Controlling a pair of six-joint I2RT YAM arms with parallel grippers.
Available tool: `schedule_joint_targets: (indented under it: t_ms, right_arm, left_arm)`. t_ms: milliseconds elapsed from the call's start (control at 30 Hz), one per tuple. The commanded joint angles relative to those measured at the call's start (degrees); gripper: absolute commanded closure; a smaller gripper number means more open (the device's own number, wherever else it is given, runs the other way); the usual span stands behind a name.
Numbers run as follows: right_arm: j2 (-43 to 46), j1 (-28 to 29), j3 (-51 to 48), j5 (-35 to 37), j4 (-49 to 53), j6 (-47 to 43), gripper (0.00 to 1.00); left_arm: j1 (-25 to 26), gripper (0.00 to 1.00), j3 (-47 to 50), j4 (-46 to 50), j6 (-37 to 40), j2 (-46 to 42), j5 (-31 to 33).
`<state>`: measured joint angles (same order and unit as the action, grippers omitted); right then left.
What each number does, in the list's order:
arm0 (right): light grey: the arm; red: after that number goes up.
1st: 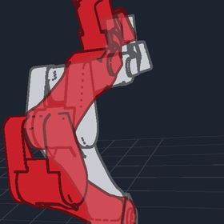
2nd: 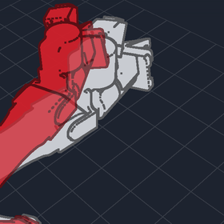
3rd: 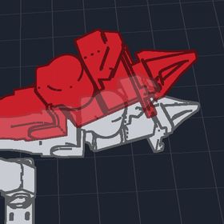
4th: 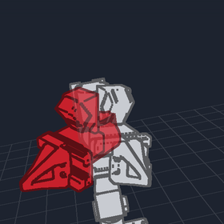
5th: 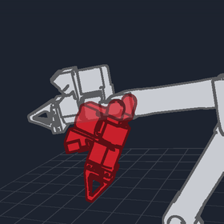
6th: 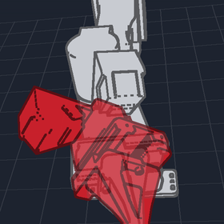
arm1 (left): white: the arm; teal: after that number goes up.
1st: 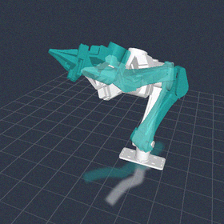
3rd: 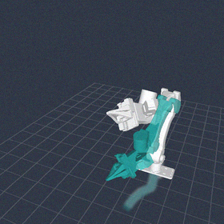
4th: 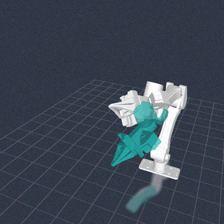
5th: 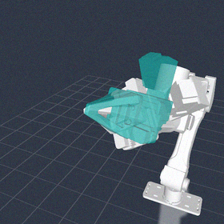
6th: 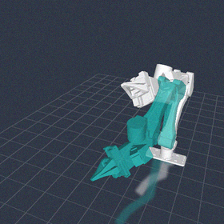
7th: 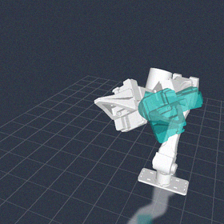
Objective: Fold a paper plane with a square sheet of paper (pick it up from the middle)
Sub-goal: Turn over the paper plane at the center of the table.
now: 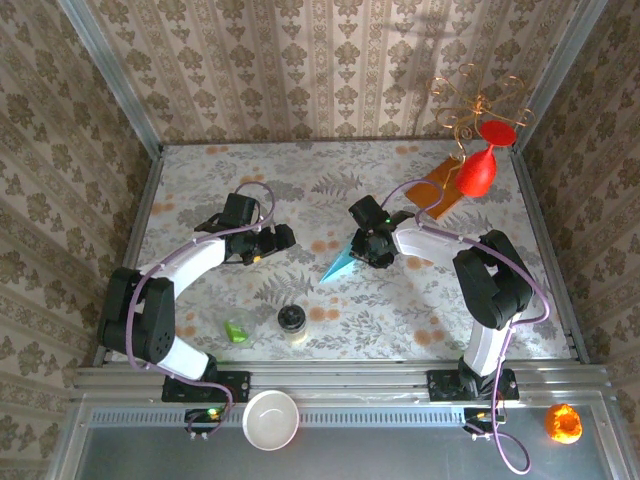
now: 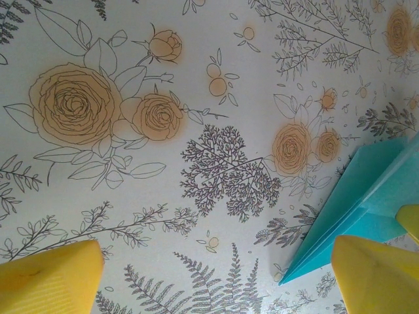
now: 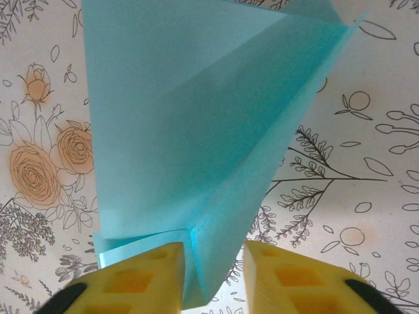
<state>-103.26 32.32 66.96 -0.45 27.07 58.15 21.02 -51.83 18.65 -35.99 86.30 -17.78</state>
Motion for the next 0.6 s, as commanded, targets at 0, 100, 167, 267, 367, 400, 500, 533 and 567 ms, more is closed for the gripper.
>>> schedule_joint_targets:
  t_ms: [0,100,167,267,367,400,500,533,567]
  right_arm:
    - [-0.69,0.29,-0.34,0.13,-0.04,1.44,0.75]
    - [-0.05,0.2,-0.29,0.45,0.18,1.39,0.83]
    - [0.59,0.2,-0.43,0.61,0.18,0.97,0.91]
    - [1.75,0.07,0.1,0.98,0.35,-1.08,0.97]
    - [3.33,-0.44,0.33,-2.84,-4.04,-6.39,0.97]
    - [3.66,-0.63,0.6,-4.74,-5.62,-8.19,0.97]
    - [4.0,-1.09,1.39,-12.57,-11.7,-13.99,0.98]
    - [3.7,-1.23,1.57,-16.39,-13.95,-15.52,0.98]
    - [3.0,-1.46,1.89,-19.48,-15.49,-16.52,0.98]
  left_arm:
    - [0.28,0.09,-1.08,-0.09,-0.39,0.4,-0.59]
    - [0.1,0.09,-1.08,-0.23,-0.88,0.19,-0.35]
    - [-0.19,0.09,-0.82,-0.58,-1.4,-0.24,-0.15]
    - [-0.99,0.09,-0.08,-1.29,-2.45,-1.3,0.27]
    - [-2.97,0.09,1.69,-3.3,-4.31,-2.55,-1.56]
    - [-3.81,0.09,2.41,-4.2,-4.88,-2.9,-2.7]
    - [-5.85,0.09,4.76,-6.7,-5.97,-4.22,-5.25]
    - [-6.3,0.09,5.42,-7.4,-6.44,-4.77,-5.65]
    - [-6.65,0.09,6.04,-8.15,-6.97,-5.23,-5.89]
